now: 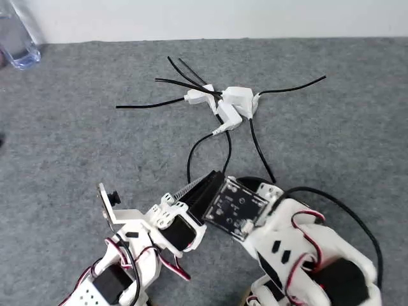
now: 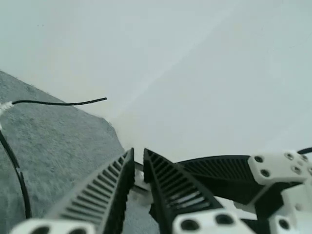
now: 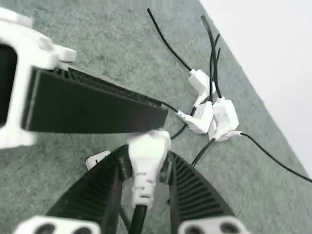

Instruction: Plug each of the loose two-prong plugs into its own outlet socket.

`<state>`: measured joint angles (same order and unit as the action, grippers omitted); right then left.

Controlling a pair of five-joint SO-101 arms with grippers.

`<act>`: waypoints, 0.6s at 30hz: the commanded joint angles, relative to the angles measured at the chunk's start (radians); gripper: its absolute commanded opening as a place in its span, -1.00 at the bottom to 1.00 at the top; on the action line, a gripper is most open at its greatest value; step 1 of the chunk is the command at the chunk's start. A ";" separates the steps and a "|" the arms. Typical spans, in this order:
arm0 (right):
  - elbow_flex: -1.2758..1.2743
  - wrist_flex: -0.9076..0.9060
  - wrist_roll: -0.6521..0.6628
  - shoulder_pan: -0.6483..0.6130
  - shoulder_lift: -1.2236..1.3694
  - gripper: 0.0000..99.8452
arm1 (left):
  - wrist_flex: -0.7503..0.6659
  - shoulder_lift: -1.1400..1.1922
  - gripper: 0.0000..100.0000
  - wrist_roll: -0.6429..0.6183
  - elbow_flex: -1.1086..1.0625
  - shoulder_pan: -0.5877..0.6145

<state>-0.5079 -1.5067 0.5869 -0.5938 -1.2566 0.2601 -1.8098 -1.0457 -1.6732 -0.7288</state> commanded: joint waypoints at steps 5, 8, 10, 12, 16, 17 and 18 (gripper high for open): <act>0.092 -0.004 -0.014 -0.041 -0.008 -0.98 | 0.014 -0.011 -0.93 0.011 -0.010 0.000; 0.092 -0.004 -0.014 -0.041 -0.008 -0.98 | 0.015 -0.011 -0.93 0.011 -0.010 0.000; 0.092 -0.005 -0.014 -0.041 -0.008 -0.98 | 0.015 -0.011 -0.93 0.011 -0.010 0.000; 0.092 -0.005 -0.015 -0.041 -0.008 -0.98 | 0.015 -0.011 -0.93 0.011 -0.010 0.000; 0.095 -0.004 -0.015 -0.042 -0.010 -0.98 | 0.015 -0.011 -0.93 0.011 -0.010 0.000; 0.092 -0.001 -0.015 -0.042 -0.010 -0.98 | 0.015 -0.011 -0.93 0.011 -0.010 0.000; 0.091 0.002 -0.015 -0.041 -0.008 -0.98 | 0.015 -0.011 -0.93 0.011 -0.010 0.000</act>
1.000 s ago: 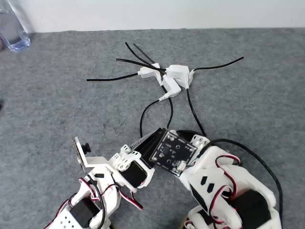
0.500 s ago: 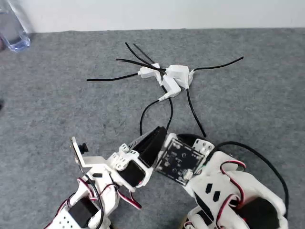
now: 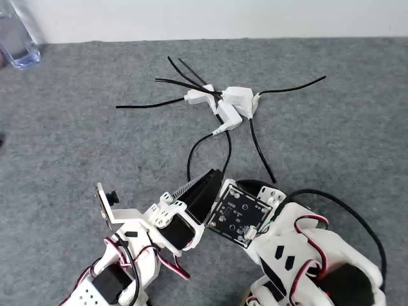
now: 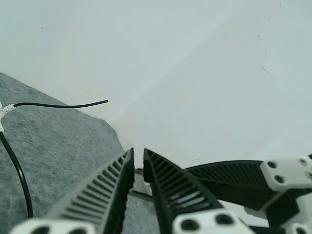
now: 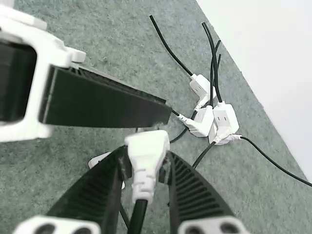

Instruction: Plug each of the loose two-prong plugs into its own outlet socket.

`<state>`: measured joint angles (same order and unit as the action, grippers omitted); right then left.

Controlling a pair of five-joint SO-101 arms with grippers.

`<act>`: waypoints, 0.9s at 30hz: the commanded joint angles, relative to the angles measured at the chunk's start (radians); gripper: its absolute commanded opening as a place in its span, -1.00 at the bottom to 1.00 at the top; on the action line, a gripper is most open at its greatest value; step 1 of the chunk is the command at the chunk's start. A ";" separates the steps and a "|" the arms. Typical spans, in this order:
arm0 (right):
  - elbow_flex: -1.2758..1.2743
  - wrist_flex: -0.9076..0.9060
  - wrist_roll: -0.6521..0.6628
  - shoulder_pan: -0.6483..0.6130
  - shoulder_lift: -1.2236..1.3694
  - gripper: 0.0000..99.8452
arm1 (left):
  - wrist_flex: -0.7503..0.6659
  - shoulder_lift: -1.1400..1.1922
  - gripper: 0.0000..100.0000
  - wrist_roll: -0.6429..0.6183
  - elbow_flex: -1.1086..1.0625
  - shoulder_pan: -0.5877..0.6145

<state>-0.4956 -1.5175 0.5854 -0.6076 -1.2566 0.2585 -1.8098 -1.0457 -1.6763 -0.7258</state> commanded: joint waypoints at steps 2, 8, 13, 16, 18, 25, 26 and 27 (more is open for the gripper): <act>0.058 0.024 -0.006 -0.022 -0.004 -0.98 | 0.017 -0.011 -0.93 0.011 -0.007 -0.003; -0.018 0.058 0.025 0.028 -0.007 -0.98 | 0.009 -0.011 -0.93 0.015 0.005 0.032; 0.008 0.038 0.061 0.107 0.002 -0.98 | 0.003 -0.011 -0.93 0.015 0.030 0.115; 0.011 0.016 0.077 0.125 0.004 -0.98 | -0.037 -0.011 -0.93 0.015 0.022 0.164; 0.011 -0.007 0.081 0.136 0.010 -0.98 | -0.038 -0.011 -0.93 0.015 0.022 0.203; 0.092 -0.064 0.081 0.243 0.166 -0.98 | 0.052 -0.011 -0.93 0.110 -0.007 0.457; 0.115 -0.077 0.081 0.255 0.200 -0.98 | 0.091 -0.011 -0.93 0.146 -0.007 0.497; 0.143 -0.093 0.081 0.262 0.237 -0.98 | 0.127 -0.011 -0.93 0.186 -0.007 0.535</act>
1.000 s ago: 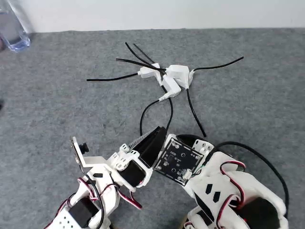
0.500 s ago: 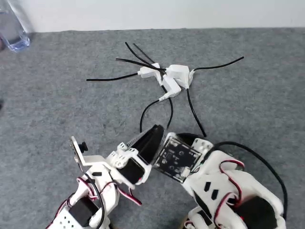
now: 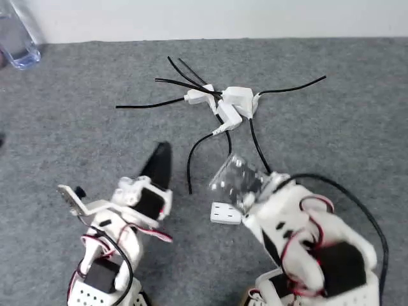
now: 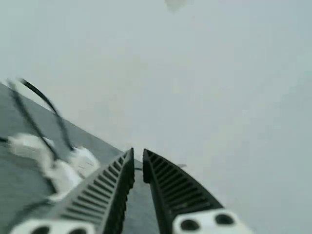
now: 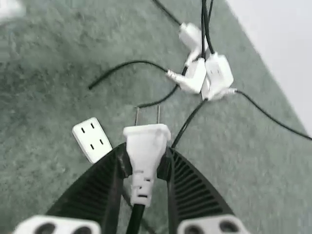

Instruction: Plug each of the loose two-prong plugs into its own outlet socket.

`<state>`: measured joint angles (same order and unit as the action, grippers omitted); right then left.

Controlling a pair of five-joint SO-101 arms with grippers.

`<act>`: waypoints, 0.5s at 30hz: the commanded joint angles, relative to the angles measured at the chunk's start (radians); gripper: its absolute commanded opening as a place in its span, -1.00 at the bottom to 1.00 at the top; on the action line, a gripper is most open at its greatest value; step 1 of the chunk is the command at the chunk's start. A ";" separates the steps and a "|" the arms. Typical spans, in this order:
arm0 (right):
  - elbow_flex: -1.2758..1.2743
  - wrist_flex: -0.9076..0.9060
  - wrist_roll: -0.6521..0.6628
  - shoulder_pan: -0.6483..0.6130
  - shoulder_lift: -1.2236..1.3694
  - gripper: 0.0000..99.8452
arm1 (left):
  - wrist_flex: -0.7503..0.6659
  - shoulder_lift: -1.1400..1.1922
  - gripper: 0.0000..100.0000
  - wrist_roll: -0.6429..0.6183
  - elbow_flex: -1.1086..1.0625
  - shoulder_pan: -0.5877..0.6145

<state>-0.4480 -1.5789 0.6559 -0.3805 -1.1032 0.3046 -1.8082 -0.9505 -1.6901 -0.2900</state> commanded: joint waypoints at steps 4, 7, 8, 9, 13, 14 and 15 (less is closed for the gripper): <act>0.199 -0.091 0.023 0.061 0.242 -0.98 | 0.247 -0.012 -0.93 0.273 0.007 0.250; 0.264 -0.128 0.054 0.091 0.363 -0.98 | 0.328 -0.012 -0.93 0.417 0.007 0.368; 0.282 -0.147 0.061 0.101 0.401 -0.98 | 0.351 -0.012 -0.93 0.465 0.007 0.408; 0.296 -0.168 0.072 0.110 0.438 -0.98 | 0.371 -0.012 -0.93 0.511 0.007 0.448; 0.308 -0.188 0.118 0.183 0.522 -0.98 | 0.457 -0.012 -0.93 0.667 0.007 0.552; 0.310 -0.182 0.130 0.208 0.527 -0.98 | 0.470 -0.012 -0.93 0.695 0.007 0.560; 0.308 -0.162 0.147 0.232 0.529 -0.98 | 0.476 -0.012 -0.93 0.715 0.007 0.563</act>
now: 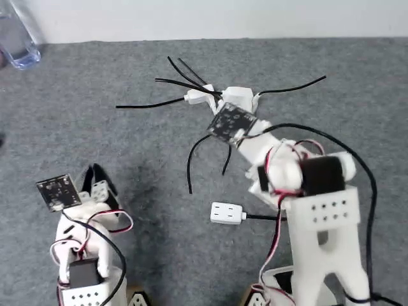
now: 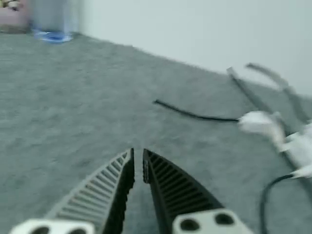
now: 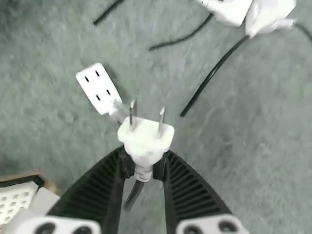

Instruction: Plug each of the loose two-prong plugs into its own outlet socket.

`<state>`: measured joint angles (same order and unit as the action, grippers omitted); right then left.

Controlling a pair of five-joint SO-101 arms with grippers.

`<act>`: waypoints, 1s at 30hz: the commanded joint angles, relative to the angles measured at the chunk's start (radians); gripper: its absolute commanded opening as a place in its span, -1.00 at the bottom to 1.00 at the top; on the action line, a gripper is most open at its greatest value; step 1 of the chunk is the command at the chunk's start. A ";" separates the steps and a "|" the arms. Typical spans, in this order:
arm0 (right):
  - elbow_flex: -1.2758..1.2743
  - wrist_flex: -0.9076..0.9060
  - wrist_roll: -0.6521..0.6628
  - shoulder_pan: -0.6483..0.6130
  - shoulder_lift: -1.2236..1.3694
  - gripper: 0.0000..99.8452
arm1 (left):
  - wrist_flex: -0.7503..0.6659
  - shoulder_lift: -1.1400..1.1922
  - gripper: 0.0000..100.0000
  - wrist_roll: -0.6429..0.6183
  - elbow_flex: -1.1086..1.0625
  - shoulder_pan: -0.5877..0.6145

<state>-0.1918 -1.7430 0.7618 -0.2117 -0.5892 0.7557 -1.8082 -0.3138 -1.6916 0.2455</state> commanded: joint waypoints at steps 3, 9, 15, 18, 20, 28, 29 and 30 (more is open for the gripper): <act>0.049 0.044 0.089 0.145 0.028 -0.98 | 0.041 -0.012 -0.93 0.130 0.008 0.026; -0.083 0.122 0.198 0.314 0.139 -0.98 | 0.081 -0.012 -0.93 0.296 0.008 0.026; -0.229 0.305 0.311 0.452 0.257 -0.98 | 0.081 -0.012 -0.93 0.325 0.008 0.026; -0.239 0.410 0.376 0.498 0.337 -0.98 | 0.081 -0.012 -0.93 0.325 0.008 0.026; -0.218 0.461 0.437 0.521 0.406 -0.98 | 0.081 -0.012 -0.93 0.325 0.008 0.026; 0.018 0.549 0.750 0.524 0.792 -0.98 | 0.081 -0.012 -0.93 0.325 0.008 0.026; 0.038 0.550 0.778 0.510 0.837 -0.98 | 0.081 -0.012 -0.93 0.327 0.008 0.026; 0.057 0.550 0.796 0.498 0.877 -0.98 | 0.081 -0.012 -0.93 0.327 0.008 0.026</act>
<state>-0.2271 -1.2091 1.4814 0.3176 0.1995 0.8355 -1.8082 0.0038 -1.6916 0.2654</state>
